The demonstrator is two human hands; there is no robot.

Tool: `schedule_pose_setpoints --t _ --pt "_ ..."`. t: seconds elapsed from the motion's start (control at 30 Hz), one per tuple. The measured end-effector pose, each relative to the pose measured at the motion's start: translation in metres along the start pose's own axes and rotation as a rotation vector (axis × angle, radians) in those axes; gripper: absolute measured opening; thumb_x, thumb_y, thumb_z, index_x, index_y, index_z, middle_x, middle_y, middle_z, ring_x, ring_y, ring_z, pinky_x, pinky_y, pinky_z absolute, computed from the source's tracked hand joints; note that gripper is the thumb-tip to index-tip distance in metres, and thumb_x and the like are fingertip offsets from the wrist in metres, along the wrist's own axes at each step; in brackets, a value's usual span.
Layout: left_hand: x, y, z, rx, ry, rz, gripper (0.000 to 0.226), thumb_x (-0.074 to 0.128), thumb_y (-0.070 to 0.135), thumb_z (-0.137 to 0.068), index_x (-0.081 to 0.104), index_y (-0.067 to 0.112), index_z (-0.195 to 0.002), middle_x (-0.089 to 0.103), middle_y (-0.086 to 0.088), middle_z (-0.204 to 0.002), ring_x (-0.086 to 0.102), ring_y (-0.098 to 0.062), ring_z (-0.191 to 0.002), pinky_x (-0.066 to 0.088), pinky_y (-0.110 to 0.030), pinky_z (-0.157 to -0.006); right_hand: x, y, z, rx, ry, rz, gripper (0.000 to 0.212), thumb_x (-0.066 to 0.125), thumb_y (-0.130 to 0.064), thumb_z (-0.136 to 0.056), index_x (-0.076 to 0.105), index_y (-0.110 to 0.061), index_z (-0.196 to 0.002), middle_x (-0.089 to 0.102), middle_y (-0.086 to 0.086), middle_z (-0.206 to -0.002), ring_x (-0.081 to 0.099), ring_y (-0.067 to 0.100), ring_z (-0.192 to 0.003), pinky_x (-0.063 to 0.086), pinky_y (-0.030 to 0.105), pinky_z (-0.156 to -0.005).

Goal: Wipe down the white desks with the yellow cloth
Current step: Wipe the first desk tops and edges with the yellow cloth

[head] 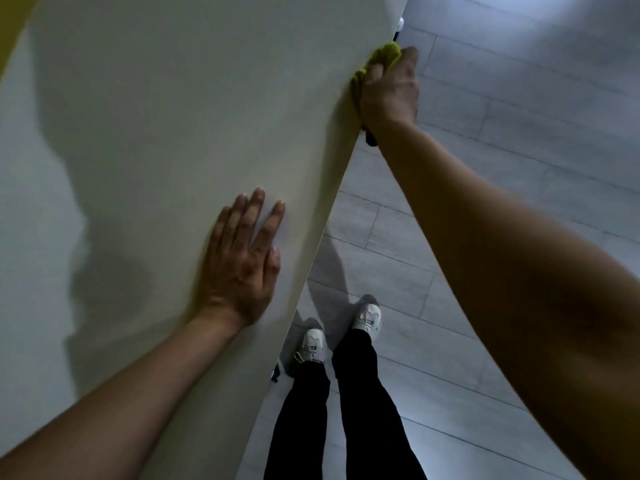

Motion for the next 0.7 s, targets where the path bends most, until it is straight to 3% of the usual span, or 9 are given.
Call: schedule_pose_setpoints --t 0.1,0.27,0.4,0.53,0.7 --pt "0.0 0.0 0.0 -0.004 0.029 -0.004 0.06 0.032 0.029 -0.102 0.036 0.015 -0.16 0.026 -0.015 -0.169 0.021 -0.033 -0.158 0.019 -0.052 -0.128 0.009 0.017 0.04 -0.012 0.034 -0.015 0.044 0.044 -0.032 -0.1 0.035 -0.015 -0.139 0.053 0.014 -0.122 0.057 0.031 -0.109 0.051 0.051 -0.094" --pt "0.001 -0.001 0.001 0.004 0.054 0.007 0.059 0.033 0.03 -0.102 0.04 0.015 -0.158 0.03 -0.016 -0.167 0.026 -0.035 -0.156 0.021 -0.052 -0.127 0.028 0.072 0.182 -0.076 0.004 -0.074 0.043 0.044 -0.032 -0.102 0.034 -0.017 -0.141 0.049 0.009 -0.116 0.055 0.024 -0.099 0.048 0.04 -0.079" --pt "-0.001 0.0 0.0 0.022 0.081 0.011 0.06 0.033 0.028 -0.099 0.043 0.011 -0.156 0.034 -0.02 -0.164 0.031 -0.039 -0.153 0.025 -0.055 -0.125 0.042 0.105 0.269 -0.028 -0.046 -0.069 0.045 0.045 -0.031 -0.101 0.033 -0.017 -0.142 0.047 0.01 -0.122 0.052 0.027 -0.106 0.044 0.038 -0.087" --pt "-0.001 0.0 0.001 0.023 0.094 0.023 0.06 0.034 0.028 -0.099 0.043 0.011 -0.156 0.033 -0.02 -0.164 0.03 -0.039 -0.153 0.024 -0.055 -0.125 0.042 0.098 0.254 0.012 -0.053 -0.041 0.045 0.042 -0.034 -0.102 0.031 -0.018 -0.143 0.046 0.011 -0.123 0.052 0.03 -0.109 0.047 0.047 -0.092" --pt "0.001 -0.002 0.004 0.016 0.085 0.018 0.058 0.036 0.026 -0.102 0.038 0.016 -0.159 0.027 -0.015 -0.168 0.023 -0.034 -0.157 0.016 -0.049 -0.129 0.028 0.059 0.143 0.066 -0.03 -0.028 0.042 0.039 -0.038 -0.103 0.033 -0.016 -0.139 0.049 0.012 -0.124 0.056 0.031 -0.11 0.049 0.052 -0.095"
Point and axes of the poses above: each hand's wrist, its own z-axis away from the middle knuckle, its own x-axis out of the palm, y = z × x, the point moved 9 cm from there along -z, towards the middle knuckle
